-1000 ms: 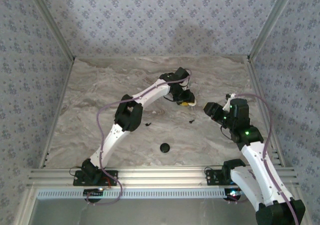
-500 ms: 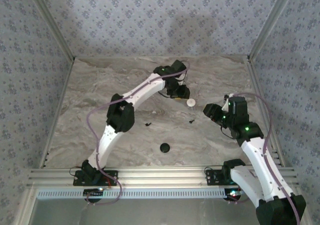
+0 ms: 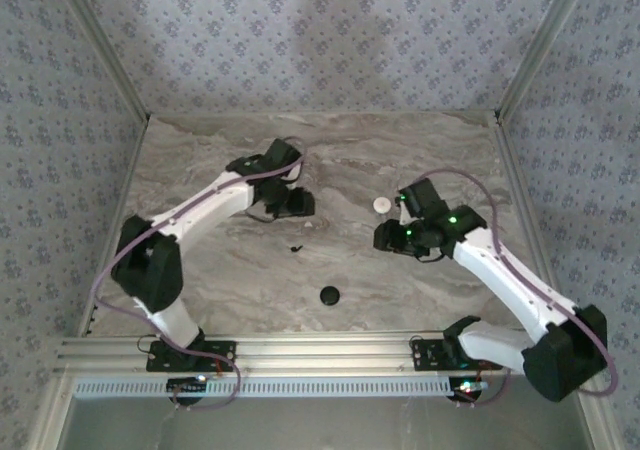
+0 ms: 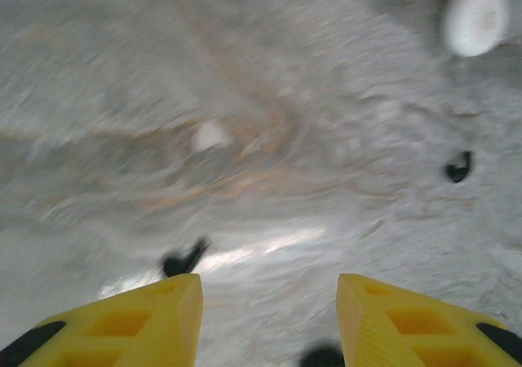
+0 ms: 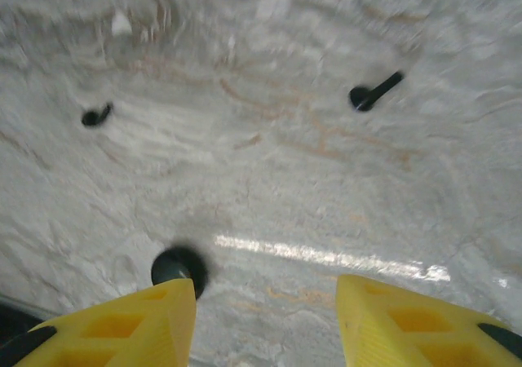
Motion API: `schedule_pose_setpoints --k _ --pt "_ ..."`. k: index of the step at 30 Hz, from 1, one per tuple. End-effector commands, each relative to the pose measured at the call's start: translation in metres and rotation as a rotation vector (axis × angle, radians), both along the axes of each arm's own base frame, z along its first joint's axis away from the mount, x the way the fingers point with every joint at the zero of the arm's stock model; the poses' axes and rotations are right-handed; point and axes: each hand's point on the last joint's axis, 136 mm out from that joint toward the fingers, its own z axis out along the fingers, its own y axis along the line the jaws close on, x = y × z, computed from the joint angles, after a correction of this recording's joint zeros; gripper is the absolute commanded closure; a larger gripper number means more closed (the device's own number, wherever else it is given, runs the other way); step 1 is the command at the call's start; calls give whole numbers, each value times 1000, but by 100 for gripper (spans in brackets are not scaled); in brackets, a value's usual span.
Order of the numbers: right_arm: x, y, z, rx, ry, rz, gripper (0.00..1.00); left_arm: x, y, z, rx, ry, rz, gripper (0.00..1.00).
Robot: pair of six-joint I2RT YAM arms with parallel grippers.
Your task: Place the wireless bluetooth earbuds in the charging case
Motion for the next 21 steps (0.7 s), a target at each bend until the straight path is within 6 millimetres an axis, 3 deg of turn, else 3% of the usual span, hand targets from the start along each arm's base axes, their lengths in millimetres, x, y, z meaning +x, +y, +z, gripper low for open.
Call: schedule_pose_setpoints --k 1,10,21 --pt "-15 12 -12 -96 65 94 49 4 25 2 -41 -34 110 52" --pt "-47 64 -42 -256 213 267 47 -4 83 -15 -76 11 235 51" --pt "-67 103 -76 -351 336 334 33 -6 107 -25 -101 18 282 51"
